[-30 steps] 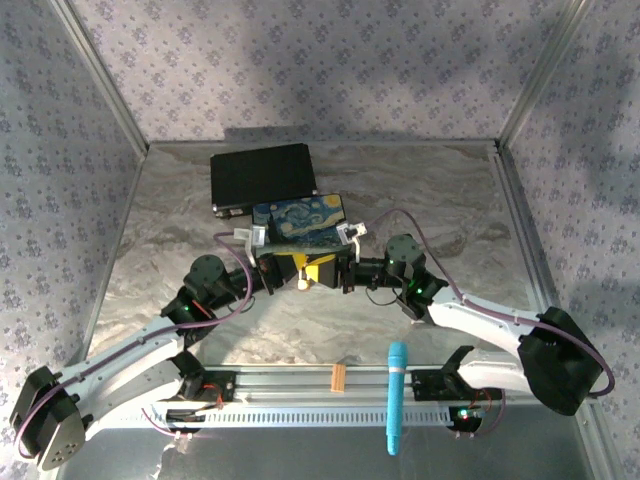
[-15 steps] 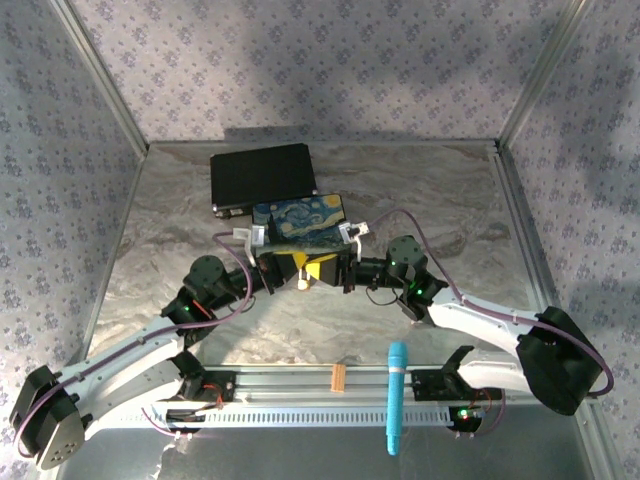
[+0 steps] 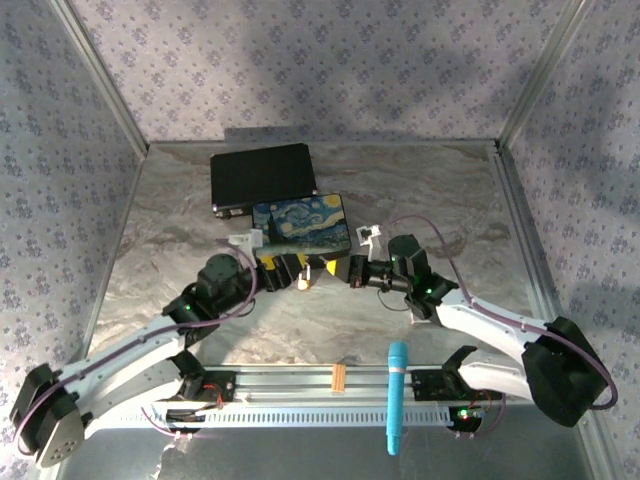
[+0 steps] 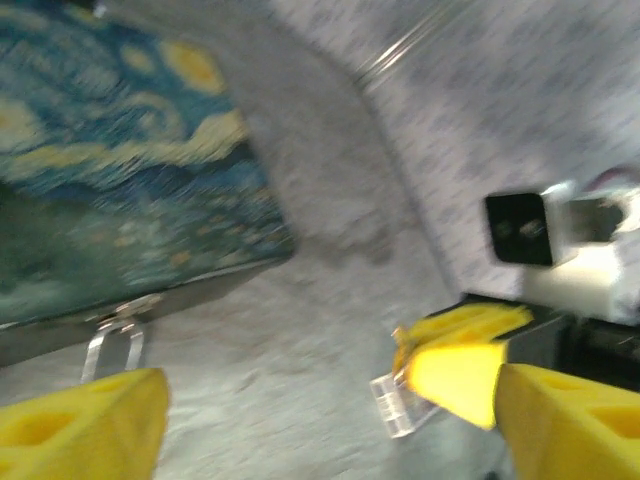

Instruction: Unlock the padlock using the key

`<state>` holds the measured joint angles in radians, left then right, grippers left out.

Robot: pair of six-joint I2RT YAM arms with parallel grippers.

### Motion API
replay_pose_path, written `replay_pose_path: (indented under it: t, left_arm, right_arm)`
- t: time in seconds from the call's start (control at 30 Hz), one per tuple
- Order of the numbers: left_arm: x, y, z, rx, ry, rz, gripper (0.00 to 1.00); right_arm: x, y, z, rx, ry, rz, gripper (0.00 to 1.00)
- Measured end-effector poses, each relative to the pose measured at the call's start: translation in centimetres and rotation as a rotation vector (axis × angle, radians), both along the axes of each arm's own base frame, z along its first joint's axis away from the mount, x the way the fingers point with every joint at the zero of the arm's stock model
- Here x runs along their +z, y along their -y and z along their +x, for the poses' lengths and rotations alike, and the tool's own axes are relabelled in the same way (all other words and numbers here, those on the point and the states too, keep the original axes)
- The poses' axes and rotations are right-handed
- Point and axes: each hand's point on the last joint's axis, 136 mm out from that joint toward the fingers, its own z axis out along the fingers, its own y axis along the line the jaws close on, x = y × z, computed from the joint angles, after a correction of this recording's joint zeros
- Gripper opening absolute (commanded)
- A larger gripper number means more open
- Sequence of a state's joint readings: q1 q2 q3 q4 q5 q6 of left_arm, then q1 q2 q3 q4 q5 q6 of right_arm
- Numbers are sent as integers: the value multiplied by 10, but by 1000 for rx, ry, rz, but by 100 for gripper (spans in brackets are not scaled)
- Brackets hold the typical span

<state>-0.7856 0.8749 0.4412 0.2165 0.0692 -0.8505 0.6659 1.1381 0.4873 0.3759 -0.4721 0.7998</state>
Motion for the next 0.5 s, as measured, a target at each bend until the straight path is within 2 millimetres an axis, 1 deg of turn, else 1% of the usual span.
replay_pose_path:
  t: [0.07, 0.1, 0.17, 0.27, 0.4, 0.5]
  left_arm:
    - [-28, 3, 4, -1, -64, 85, 69]
    - [-40, 3, 4, -2, -88, 118, 67]
    - [-64, 5, 4, -13, -129, 189, 67]
    - [-91, 6, 3, -27, -162, 283, 67]
    - [-119, 7, 7, -41, -184, 373, 66]
    - [-137, 8, 10, -50, -189, 425, 63]
  right_arm:
    - [-21, 11, 2, -42, -48, -57, 0]
    - [-28, 15, 2, -55, -64, -78, 0]
    - [-40, 20, 0, -71, -92, -118, 0]
    - [-48, 25, 0, -87, -101, -153, 0]
    - [-53, 28, 1, -100, -105, -170, 0]
    - [-57, 31, 0, -106, -111, -179, 0]
